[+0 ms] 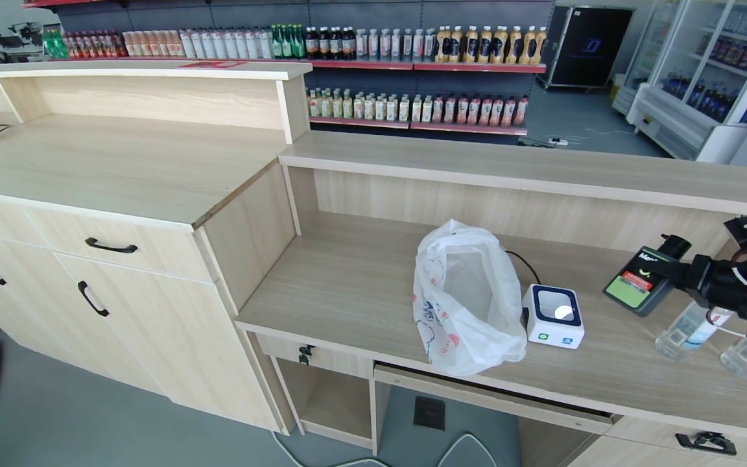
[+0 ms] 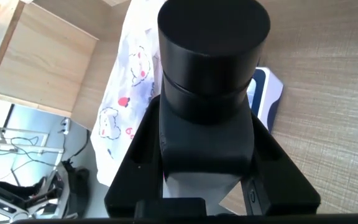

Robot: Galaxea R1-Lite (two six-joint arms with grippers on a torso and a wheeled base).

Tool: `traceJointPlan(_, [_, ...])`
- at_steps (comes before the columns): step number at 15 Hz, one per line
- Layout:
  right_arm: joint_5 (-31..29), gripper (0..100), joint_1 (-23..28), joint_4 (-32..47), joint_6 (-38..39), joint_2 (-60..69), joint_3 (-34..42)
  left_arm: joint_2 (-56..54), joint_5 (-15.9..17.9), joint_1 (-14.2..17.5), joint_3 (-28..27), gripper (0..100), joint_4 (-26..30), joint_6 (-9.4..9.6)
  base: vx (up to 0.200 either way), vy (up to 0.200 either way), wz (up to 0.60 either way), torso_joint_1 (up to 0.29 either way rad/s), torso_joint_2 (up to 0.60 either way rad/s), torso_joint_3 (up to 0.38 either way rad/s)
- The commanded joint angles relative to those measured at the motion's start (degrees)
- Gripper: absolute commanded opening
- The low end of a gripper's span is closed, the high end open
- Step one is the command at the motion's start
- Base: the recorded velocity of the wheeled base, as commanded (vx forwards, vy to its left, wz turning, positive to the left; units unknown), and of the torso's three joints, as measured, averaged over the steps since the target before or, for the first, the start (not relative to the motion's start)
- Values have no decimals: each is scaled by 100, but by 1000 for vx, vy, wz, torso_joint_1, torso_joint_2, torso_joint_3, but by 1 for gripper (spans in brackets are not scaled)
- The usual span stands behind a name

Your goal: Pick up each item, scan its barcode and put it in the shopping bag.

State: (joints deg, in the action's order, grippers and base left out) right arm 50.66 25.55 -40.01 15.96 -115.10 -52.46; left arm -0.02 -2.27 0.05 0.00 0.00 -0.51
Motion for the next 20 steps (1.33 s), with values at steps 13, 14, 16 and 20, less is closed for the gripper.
traceJointPlan(13, [5,0,-507,-86,4,-566,-397,2,-2,4,0,100,0,-2,0,0,0,0,0,0])
traceJointPlan(14, [5,0,-507,-86,4,-583,-432,2,-2,4,0,100,0,-2,0,0,0,0,0,0])
traceJointPlan(16, [-4,0,-507,-86,4,-627,-441,2,-2,4,0,100,0,-2,0,0,0,0,0,0])
traceJointPlan(20, [-4,0,-542,-95,-14,-733,-494,2,-2,4,0,100,0,-2,0,0,0,0,0,0])
